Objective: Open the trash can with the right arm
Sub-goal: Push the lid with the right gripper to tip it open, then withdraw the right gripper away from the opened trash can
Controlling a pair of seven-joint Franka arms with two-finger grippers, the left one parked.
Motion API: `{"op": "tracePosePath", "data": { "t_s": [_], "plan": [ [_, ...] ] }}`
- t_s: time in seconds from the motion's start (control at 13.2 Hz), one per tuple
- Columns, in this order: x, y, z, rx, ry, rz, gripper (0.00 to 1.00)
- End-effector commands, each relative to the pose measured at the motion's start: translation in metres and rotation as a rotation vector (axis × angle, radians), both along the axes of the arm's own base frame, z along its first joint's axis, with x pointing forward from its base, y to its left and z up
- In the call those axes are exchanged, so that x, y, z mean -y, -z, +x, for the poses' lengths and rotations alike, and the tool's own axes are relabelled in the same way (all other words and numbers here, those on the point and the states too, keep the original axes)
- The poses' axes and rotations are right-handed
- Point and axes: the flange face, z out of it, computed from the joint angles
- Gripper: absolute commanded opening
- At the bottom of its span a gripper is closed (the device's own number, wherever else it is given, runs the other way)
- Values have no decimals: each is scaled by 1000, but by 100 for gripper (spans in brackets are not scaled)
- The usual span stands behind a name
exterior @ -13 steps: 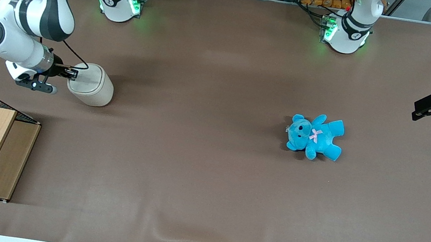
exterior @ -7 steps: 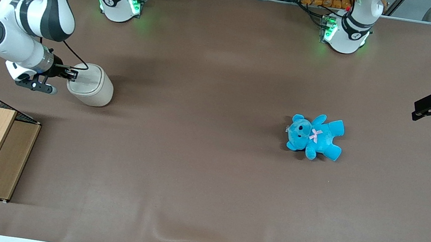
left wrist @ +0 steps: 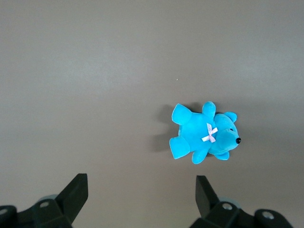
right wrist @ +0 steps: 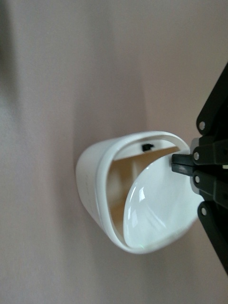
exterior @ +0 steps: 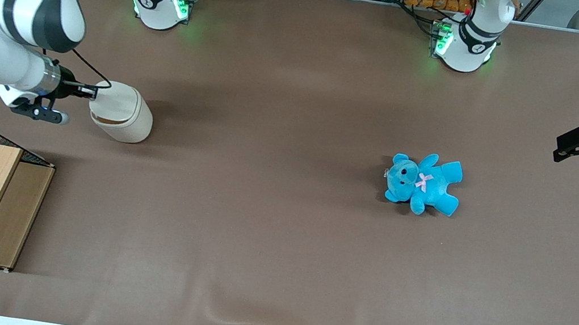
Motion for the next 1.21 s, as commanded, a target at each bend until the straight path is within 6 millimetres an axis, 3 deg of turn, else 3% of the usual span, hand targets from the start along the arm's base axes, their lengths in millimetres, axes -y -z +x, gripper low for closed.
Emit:
{"op": "tracePosePath", "data": {
  "t_s": [0.0,0.23,0.3,0.38,0.45,0.6,0.83,1.13],
  "plan": [
    [-15,-28,11,-26,27,31,0],
    [-47,-45,14,-47,71,33,1],
    [-58,-51,15,-52,84,46,7],
    [-68,-60,18,-52,103,50,29],
    [-85,-78,22,-52,134,50,84],
    [-101,-101,27,-48,155,37,100],
    [-101,-127,36,-4,138,49,100],
    [-89,-196,52,105,118,64,100]
  ]
}}
